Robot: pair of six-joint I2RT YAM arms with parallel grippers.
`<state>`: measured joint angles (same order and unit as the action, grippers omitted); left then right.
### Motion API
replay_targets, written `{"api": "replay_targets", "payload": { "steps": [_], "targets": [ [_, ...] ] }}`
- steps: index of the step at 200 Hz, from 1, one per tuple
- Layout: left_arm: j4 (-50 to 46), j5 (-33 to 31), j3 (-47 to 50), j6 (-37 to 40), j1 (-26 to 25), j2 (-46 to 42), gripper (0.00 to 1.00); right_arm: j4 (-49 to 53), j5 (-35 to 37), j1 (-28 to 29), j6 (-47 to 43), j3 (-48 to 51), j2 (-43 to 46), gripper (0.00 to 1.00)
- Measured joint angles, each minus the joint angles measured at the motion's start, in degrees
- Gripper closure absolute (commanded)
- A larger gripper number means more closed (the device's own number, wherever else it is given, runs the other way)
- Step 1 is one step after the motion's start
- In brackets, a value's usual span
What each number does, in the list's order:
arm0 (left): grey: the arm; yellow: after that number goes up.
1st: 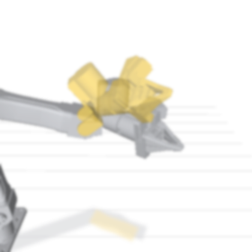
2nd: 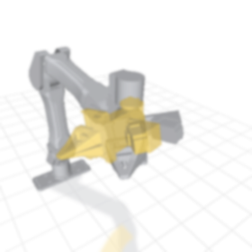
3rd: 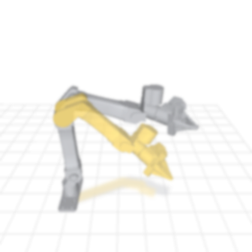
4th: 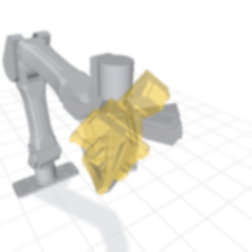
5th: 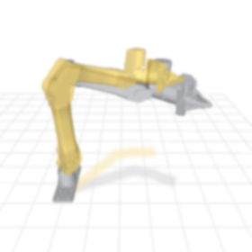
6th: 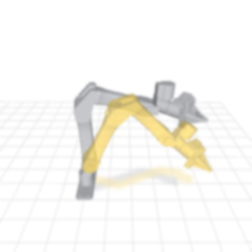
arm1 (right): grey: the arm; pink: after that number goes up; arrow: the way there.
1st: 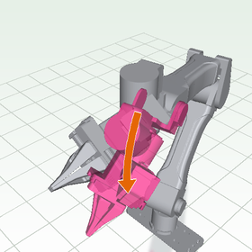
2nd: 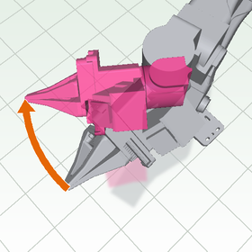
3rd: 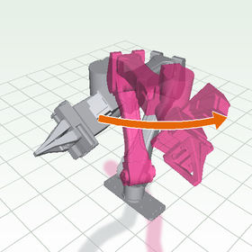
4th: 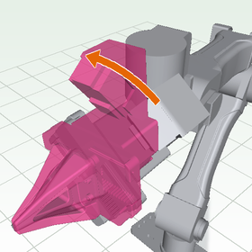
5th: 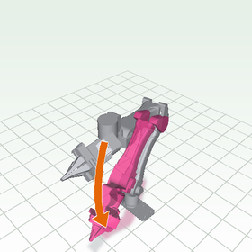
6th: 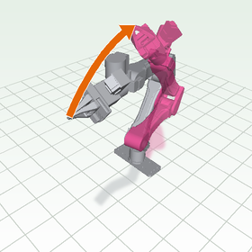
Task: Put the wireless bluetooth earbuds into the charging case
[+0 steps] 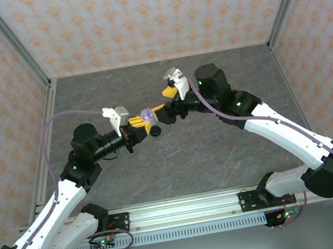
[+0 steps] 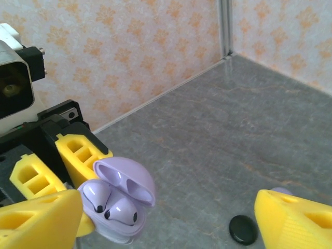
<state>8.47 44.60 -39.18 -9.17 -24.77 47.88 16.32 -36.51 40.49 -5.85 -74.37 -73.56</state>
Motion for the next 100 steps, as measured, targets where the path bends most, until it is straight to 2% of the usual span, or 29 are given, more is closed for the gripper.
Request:
{"api": "replay_targets", "payload": {
  "steps": [64,89,100],
  "targets": [
    [0.35,0.11,0.00,0.00,0.00,-0.04,1.00,-3.91,-16.61,-1.90,11.96,0.96,-4.87,0.10],
    [0.42,0.20,0.00,0.00,0.00,-0.04,1.00,-4.87,-20.74,-1.73,14.53,0.87,-7.78,0.16],
    [0.35,0.20,0.00,0.02,0.00,-0.04,1.00,-5.35,-22.25,-1.46,15.13,0.76,-8.55,0.22]
  ]
}}
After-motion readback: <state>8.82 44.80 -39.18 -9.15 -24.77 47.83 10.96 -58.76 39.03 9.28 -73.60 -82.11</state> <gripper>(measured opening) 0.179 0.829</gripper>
